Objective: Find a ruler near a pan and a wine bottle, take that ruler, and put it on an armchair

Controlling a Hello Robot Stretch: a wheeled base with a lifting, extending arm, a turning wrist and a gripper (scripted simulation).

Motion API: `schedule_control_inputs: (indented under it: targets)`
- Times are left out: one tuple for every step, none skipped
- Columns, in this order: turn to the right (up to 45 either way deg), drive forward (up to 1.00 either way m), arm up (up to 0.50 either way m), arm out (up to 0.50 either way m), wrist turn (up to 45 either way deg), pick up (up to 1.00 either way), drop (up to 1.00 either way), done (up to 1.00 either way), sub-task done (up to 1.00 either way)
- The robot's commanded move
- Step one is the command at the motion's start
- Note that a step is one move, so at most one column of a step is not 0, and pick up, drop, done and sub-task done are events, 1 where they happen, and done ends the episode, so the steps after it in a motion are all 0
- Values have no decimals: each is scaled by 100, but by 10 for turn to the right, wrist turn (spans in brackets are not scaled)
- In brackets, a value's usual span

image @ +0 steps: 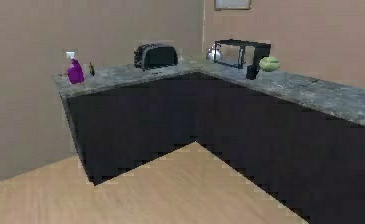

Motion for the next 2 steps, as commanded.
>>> schedule_control_inputs:
  targets:
    - [450, 0, 0, 0, 0, 0, 0, 0, 0]
    - [60, 0, 0, 0, 0, 0, 0, 0, 0]
